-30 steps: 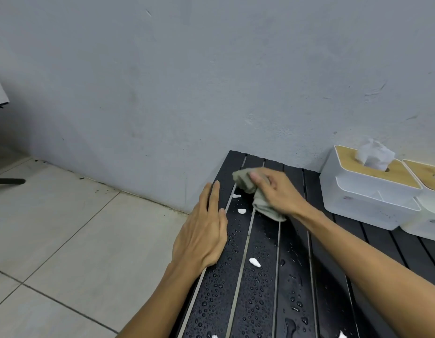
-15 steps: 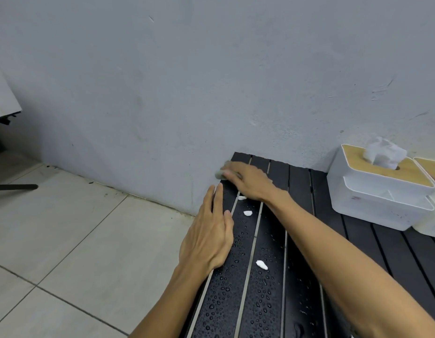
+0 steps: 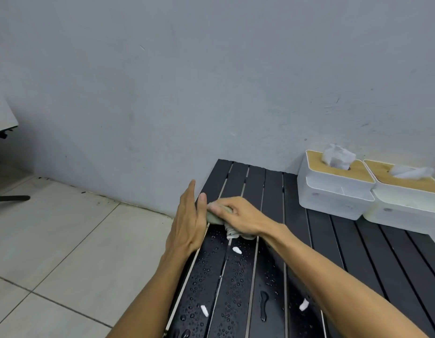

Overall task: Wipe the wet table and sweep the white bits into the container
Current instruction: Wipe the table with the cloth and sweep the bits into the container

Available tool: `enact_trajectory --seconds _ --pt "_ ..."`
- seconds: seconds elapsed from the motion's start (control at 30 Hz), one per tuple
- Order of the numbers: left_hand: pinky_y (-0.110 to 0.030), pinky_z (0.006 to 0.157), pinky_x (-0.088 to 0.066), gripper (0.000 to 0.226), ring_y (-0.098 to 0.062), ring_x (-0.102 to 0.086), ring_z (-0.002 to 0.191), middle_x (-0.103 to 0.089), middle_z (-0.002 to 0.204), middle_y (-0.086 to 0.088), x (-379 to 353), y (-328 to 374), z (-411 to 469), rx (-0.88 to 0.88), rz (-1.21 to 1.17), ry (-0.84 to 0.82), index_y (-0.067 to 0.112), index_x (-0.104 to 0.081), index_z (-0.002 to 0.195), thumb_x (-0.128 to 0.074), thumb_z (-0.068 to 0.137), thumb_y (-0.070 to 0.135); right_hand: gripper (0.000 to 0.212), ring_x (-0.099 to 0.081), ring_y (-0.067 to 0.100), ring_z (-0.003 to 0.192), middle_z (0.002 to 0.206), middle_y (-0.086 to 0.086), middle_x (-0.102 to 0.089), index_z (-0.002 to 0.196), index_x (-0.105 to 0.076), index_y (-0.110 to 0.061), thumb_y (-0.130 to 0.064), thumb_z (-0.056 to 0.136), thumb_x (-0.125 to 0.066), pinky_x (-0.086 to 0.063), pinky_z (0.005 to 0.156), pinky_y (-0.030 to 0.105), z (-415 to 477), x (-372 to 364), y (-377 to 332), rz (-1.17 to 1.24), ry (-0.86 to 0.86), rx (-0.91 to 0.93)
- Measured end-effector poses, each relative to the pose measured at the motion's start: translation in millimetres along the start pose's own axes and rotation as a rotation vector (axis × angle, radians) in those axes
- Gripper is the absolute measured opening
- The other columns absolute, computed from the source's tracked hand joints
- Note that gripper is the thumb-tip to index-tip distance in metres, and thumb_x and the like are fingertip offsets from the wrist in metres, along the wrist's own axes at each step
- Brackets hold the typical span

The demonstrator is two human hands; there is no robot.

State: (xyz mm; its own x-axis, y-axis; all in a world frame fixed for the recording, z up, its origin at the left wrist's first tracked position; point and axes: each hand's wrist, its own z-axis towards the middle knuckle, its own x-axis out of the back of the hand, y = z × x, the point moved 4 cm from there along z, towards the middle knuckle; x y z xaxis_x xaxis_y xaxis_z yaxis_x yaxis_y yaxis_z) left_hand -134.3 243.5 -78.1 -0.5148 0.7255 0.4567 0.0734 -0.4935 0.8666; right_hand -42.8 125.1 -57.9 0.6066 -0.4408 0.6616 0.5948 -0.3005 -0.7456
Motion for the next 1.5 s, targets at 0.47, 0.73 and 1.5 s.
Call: enact_trajectory --seconds 0.47,0.73,1.5 --pt "-0.040 0.111 -0.030 0.060 -0.014 -0.033 0.141 -0.021 0.159 0.011 -3 -3 1 0.004 0.049 -0.006 0.043 -0.010 0.151 -0.015 0.096 0.066 0.043 -0.055 0.011 0.075 0.088 0.001 -0.066 0.105 -0.073 -0.003 -0.042 0.100 -0.055 -0.048 0.077 0.030 46 83 57 0.061 0.132 -0.479" --pt "-0.040 0.109 -0.031 0.057 -0.013 -0.032 0.141 -0.022 0.158 0.012 -4 -1 1 -0.003 0.082 -0.022 0.043 -0.011 0.150 -0.016 0.097 0.063 0.055 -0.044 0.020 0.139 0.151 -0.006 -0.048 0.149 -0.043 -0.032 -0.058 0.101 -0.037 -0.035 0.113 0.043 38 57 32 -0.449 0.018 -0.203" --pt "-0.026 0.105 -0.019 0.053 -0.012 -0.029 0.142 -0.023 0.158 0.003 18 -7 -11 0.154 -0.225 -0.112 0.043 -0.007 0.152 -0.019 0.101 0.054 0.034 -0.037 0.029 0.145 0.151 -0.008 -0.048 0.130 -0.057 -0.046 -0.050 0.105 -0.034 -0.038 0.109 0.053 27 16 30 -0.300 0.300 -0.276"
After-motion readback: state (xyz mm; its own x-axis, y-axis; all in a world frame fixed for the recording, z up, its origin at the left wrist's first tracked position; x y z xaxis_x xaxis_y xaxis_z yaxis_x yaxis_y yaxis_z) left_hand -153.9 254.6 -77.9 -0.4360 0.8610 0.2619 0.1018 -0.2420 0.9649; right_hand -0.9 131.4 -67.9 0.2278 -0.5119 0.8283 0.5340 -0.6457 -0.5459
